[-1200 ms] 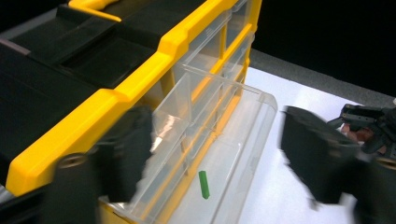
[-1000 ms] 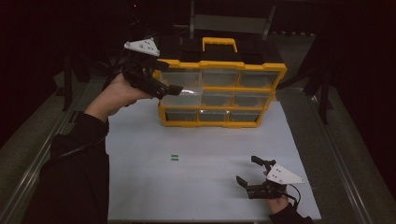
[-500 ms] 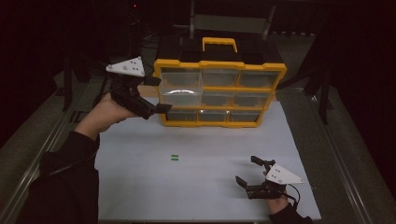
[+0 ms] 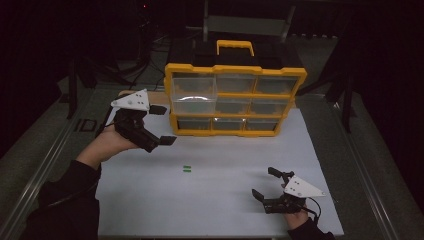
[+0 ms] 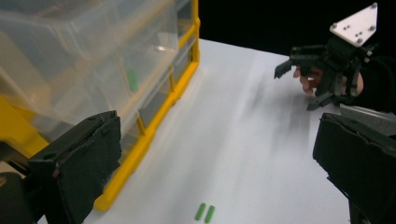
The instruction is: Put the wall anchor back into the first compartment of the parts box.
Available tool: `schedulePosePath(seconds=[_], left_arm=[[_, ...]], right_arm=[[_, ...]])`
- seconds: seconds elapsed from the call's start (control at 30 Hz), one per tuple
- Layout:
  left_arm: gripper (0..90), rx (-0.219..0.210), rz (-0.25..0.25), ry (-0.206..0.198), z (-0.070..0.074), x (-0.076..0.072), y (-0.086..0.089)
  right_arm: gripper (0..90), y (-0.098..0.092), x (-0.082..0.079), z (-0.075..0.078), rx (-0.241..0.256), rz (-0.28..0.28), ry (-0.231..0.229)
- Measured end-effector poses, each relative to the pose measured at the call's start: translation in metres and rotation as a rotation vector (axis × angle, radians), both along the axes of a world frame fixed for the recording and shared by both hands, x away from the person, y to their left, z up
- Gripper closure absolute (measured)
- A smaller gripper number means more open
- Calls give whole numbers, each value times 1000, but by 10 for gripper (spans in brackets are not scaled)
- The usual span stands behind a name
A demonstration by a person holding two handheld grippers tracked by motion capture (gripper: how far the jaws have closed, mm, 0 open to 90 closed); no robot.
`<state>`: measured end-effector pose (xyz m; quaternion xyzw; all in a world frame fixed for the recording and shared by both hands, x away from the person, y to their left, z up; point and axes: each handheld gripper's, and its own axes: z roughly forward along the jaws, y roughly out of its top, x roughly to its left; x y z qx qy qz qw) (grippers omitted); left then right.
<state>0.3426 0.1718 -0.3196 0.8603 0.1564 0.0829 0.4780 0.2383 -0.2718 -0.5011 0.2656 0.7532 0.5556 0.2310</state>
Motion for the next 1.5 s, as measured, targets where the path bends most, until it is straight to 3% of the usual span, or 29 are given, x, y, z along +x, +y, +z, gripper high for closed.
schedulePosePath(seconds=[0.57,0.8,0.87,0.97,1.3,1.5], left_arm=[[13,-12,-29,52,-57,-5,-1],[27,-9,-33,82,-82,-3,-7],[27,-9,-33,82,-82,-3,-7],[28,4,-36,94,-97,0,-13],[139,10,-25,100,-129,10,-18],[241,60,10,117,-151,16,-18]], right_arm=[[79,0,-1,0,-2,4,2],[79,0,-1,0,-4,5,2],[79,0,-1,0,-3,5,0],[79,0,-1,0,-2,6,3],[80,0,-1,0,-1,10,3],[80,0,-1,0,1,13,8]])
